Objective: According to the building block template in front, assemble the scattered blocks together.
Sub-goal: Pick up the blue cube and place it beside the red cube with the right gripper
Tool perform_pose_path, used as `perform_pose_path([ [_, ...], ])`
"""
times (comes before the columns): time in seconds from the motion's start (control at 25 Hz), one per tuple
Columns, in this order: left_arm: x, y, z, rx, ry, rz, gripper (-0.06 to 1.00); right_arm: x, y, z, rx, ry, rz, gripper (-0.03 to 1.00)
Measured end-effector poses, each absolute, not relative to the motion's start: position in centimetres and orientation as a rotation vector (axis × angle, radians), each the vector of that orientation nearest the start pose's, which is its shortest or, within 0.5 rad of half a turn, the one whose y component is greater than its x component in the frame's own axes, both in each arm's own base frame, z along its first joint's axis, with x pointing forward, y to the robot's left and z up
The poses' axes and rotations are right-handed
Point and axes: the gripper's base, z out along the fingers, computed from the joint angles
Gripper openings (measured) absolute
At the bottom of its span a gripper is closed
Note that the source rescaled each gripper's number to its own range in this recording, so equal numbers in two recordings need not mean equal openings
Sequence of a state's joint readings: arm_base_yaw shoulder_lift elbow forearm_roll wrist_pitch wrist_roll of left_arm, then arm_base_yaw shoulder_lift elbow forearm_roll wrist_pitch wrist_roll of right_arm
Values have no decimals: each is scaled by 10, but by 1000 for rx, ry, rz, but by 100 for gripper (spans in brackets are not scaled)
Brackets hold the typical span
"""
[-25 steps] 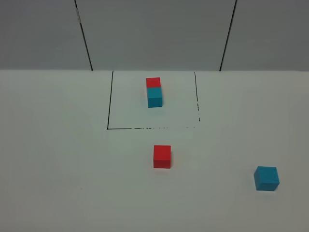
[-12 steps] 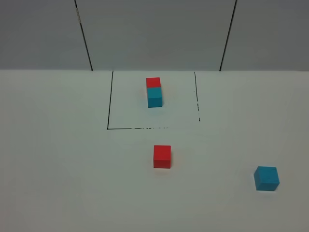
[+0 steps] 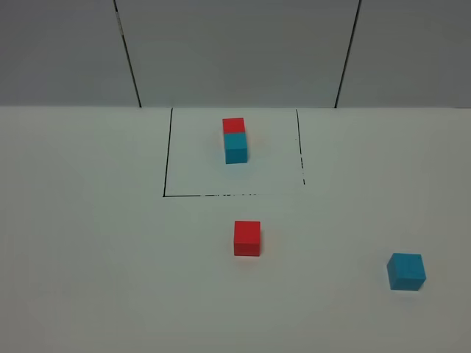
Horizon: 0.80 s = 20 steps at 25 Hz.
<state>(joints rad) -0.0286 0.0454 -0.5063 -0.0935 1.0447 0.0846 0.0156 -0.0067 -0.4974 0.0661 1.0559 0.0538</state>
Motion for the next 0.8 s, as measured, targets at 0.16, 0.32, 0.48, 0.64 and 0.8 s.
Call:
perform_pose_path([
  [0.16,2,-7,281,117,2061,-78,68,-6,5,277,36,2035,123,81],
  [0.32,2,-7,281,117,2061,-78,68,-6,5,277,36,2035,123,81],
  [0.48,2,-7,281,117,2061,-78,68,-6,5,277,38,2036,124,81],
  [0.64,2,-7,281,117,2061,-78,68,-6,5,277,38,2036,124,83],
  [0.8,2,-7,281,117,2061,-78,68,-2,5,278,37,2080,122,91],
])
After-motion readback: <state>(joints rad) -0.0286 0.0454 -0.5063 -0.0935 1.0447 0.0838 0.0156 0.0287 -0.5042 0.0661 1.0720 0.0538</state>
